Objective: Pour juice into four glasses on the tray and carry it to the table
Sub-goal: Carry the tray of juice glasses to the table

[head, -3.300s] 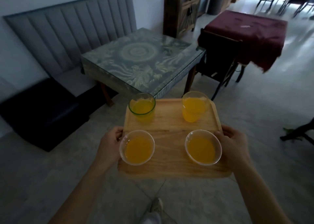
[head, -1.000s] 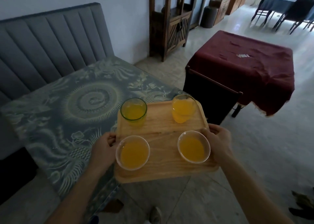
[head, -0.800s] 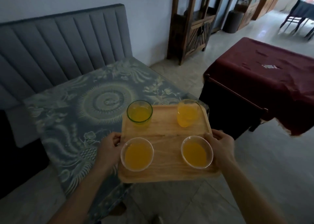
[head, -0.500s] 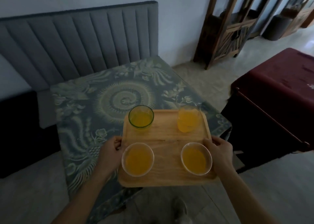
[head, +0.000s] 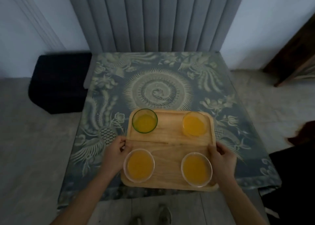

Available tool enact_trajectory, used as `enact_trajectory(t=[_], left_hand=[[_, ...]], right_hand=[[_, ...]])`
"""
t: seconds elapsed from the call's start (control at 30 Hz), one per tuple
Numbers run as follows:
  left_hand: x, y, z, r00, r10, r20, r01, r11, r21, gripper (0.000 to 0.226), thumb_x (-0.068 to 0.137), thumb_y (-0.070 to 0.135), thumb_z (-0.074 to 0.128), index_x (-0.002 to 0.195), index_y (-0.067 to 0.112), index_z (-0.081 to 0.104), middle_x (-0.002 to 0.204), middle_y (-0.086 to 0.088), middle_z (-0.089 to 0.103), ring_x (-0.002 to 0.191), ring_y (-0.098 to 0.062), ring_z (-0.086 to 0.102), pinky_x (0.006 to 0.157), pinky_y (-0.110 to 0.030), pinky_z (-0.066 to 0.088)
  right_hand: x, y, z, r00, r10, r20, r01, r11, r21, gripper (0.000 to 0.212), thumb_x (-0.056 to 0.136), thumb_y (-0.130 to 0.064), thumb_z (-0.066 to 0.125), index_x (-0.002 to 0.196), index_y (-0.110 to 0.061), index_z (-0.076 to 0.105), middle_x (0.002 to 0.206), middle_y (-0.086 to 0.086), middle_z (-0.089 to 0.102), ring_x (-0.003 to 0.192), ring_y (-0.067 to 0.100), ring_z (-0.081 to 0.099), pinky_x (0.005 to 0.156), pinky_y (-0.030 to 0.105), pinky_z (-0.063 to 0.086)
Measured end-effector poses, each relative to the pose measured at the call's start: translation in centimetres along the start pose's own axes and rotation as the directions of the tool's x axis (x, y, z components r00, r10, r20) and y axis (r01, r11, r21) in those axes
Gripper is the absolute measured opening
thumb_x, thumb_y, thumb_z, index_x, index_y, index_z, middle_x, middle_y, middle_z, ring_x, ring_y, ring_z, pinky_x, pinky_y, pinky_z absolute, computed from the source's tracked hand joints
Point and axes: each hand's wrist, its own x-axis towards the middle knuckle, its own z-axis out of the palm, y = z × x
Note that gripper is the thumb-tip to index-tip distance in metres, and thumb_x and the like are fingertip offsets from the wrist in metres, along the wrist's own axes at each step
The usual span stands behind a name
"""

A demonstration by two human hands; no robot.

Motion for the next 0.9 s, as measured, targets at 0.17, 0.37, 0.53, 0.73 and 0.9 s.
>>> enact_trajectory(t=[0.17,0.37,0.53,0.73,0.9], left_hand=[[1.7,-3.0,2.2,0.997,-0.056,-0.052,0.057,0.998,0.017,0.007,0.098,0.019,0.066,0.105,0.018,0.066,0.1,0.009,0.07,0.093,0.0,0.064,0.071,-0.016,0.047],[3.9,-6.4,4.4,0.993,-0.099,-0.057,0.104,0.991,0.088,0.008,0.098,0.02,0.065,0.106,0.019,0.063,0.102,0.007,0.068,0.093,-0.001,0.062,0.075,-0.02,0.048],[5.5,-7.3,5.1,0.993,-0.105,-0.049,0.11,0.989,0.103,0.009,0.098,0.022,0.065,0.106,0.019,0.064,0.101,0.008,0.068,0.098,-0.008,0.063,0.077,-0.024,0.049],[6.7,-6.6,4.7,0.997,-0.08,-0.012,0.081,0.99,0.116,0.012,0.096,0.016,0.068,0.105,0.024,0.067,0.098,0.012,0.068,0.093,0.0,0.063,0.08,-0.02,0.052],[6.6,-6.2,4.4,1.0,0.002,-0.005,-0.002,0.994,0.108,0.026,0.092,0.006,0.071,0.107,0.027,0.07,0.087,0.034,0.06,0.079,0.027,0.059,0.068,0.006,0.042]], right_hand=[[3.5,2.1,3.2,0.997,-0.017,0.079,0.018,1.0,-0.012,0.014,0.093,-0.021,0.067,0.085,-0.031,0.072,0.082,-0.011,0.073,0.081,0.013,0.068,0.071,0.035,0.053],[6.6,4.5,6.2,0.991,-0.013,0.135,0.025,0.996,-0.082,0.018,0.095,-0.025,0.065,0.083,-0.035,0.072,0.074,-0.019,0.071,0.077,0.009,0.068,0.068,0.032,0.053],[8.0,5.8,7.6,0.993,-0.006,0.12,0.02,0.993,-0.116,0.013,0.095,-0.031,0.064,0.098,-0.03,0.077,0.076,-0.017,0.072,0.078,0.011,0.069,0.072,0.039,0.057],[8.2,5.9,7.9,0.994,0.002,0.106,0.013,0.99,-0.137,0.018,0.095,-0.037,0.062,0.102,-0.031,0.077,0.074,-0.017,0.072,0.074,0.01,0.068,0.064,0.03,0.049],[8.3,5.2,8.0,0.995,0.005,0.102,0.011,0.987,-0.161,0.021,0.096,-0.033,0.064,0.115,-0.031,0.074,0.079,-0.02,0.07,0.075,0.007,0.066,0.061,0.027,0.045]])
